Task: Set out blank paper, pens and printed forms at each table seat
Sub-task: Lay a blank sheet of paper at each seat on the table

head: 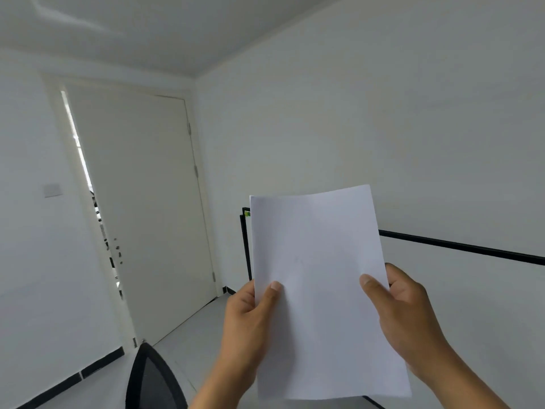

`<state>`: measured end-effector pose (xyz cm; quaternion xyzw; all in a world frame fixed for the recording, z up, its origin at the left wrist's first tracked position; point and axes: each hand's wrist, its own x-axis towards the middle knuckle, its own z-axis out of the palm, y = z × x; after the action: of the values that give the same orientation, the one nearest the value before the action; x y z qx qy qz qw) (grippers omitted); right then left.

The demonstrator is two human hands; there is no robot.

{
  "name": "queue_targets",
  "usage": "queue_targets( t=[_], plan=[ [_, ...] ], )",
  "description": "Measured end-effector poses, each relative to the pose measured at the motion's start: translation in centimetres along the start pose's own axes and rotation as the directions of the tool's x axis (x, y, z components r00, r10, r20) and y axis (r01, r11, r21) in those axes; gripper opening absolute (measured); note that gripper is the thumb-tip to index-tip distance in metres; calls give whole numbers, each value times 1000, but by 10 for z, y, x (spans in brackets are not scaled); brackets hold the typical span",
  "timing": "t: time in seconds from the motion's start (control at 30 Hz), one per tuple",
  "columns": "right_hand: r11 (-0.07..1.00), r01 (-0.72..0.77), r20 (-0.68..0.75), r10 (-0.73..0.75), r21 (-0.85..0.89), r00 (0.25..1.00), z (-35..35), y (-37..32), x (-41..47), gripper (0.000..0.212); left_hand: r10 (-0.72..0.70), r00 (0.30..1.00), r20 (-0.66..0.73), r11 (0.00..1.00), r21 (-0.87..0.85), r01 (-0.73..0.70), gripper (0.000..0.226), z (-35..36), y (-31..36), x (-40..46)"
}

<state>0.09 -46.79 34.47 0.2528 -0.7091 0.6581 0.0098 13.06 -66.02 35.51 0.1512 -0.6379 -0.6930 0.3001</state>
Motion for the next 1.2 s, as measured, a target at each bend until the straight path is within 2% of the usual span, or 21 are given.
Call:
queue_targets(
  t=[0.1,0.23,0.43,0.5,0.57,0.6,0.7,0.73,0.97,1.13,1.2],
  plan=[
    [999,15,81,-17,29,997,12,20,70,17,-8,995,-95,1000,17,10,22,11,-11,56],
    [997,11,154,-23,76,988,41,37,141,42,19,980,-196,999,52,-9,24,6,-16,112],
    [992,4,326,-45,124,944,120,85,235,19,16,942,-336,997,79,11,24,-31,-43,193],
    [993,-10,354,-32,117,935,149,100,261,22,2,928,-372,997,68,25,24,-47,-53,220],
    [993,-2,381,-45,121,924,188,118,294,43,-1,910,-414,999,45,22,24,-69,-69,258],
    [994,-7,396,-37,108,918,205,122,310,46,-6,903,-429,999,32,22,23,-78,-73,278],
    [993,-12,419,-37,114,907,244,126,363,19,-1,891,-455,1000,23,12,22,-98,-78,335],
    [994,-6,409,-39,109,912,255,125,378,17,4,891,-454,999,30,11,22,-103,-79,352],
    [986,-23,417,-50,167,908,336,141,488,16,93,877,-472,990,137,-31,22,-146,-72,474],
    [975,-30,473,-79,219,877,402,167,560,15,99,828,-552,985,175,-1,23,-176,-96,551],
    [973,-18,515,-107,232,850,434,187,597,35,111,798,-593,982,190,5,25,-188,-106,588]
  ],
)
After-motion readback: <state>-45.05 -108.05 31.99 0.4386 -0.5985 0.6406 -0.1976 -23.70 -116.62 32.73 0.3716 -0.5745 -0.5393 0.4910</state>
